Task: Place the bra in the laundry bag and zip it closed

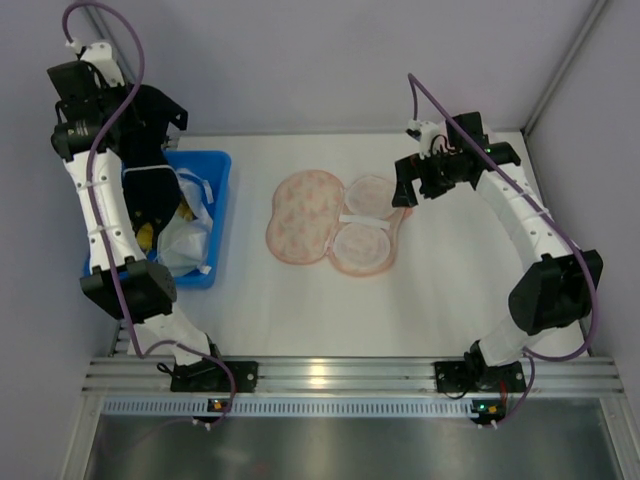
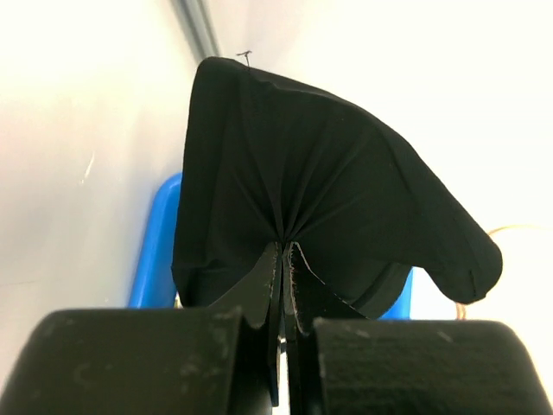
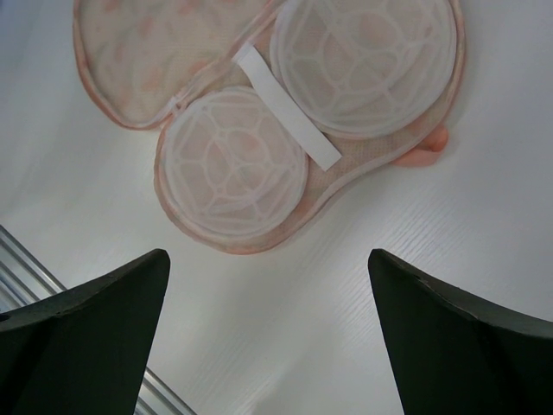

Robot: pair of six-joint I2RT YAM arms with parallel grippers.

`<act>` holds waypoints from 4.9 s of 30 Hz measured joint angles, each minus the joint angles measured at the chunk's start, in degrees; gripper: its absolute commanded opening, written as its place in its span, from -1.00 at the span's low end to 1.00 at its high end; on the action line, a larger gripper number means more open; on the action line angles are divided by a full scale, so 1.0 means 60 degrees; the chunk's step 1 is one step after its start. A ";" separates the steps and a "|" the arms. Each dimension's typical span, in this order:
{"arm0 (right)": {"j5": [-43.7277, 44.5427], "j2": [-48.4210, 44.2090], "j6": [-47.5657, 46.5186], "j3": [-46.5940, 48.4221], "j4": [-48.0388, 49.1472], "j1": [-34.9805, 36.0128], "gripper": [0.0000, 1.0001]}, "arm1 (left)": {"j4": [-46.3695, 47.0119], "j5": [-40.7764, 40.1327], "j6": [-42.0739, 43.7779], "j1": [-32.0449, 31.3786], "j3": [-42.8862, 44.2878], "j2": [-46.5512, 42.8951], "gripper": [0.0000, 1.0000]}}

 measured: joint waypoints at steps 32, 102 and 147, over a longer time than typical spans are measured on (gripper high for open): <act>-0.0452 -0.0171 -0.0109 0.0178 -0.0175 -0.0004 0.99 | 0.6601 0.0168 -0.1508 -0.0004 -0.4320 -0.3829 -1.00; 0.0940 -0.4452 -1.1839 -0.7890 1.7915 0.5147 0.30 | 1.3442 0.8983 -1.4393 -0.6153 -0.8087 -0.3268 -1.00; 0.4823 -0.8040 -0.9890 -0.4080 0.8539 0.7847 -1.00 | 0.6240 0.1647 -0.2379 -0.7020 -0.7486 -0.0590 -0.10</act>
